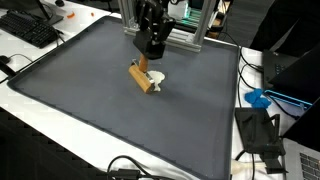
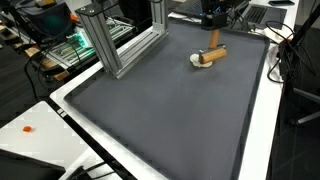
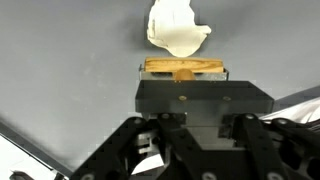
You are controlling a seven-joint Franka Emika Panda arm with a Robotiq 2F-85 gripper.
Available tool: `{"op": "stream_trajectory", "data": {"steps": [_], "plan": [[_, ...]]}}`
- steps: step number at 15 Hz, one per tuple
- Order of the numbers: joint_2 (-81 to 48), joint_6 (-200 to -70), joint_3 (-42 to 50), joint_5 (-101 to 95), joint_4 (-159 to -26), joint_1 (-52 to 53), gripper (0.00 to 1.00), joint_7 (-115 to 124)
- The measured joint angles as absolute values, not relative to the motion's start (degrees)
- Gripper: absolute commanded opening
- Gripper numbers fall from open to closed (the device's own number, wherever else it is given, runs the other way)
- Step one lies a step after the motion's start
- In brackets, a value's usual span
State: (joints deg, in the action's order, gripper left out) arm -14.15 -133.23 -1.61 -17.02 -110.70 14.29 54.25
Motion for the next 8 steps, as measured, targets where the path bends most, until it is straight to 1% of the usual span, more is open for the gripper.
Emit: {"op": "stream_trajectory", "data": {"steps": [3,8], "plan": [[-14.1,-129.5,-2.1,-13.0,-109.6,14.3,0.22,59.3],[-14.6,-129.2,-2.3,-9.6,-110.0,14.2,0.22,65.8]]}}
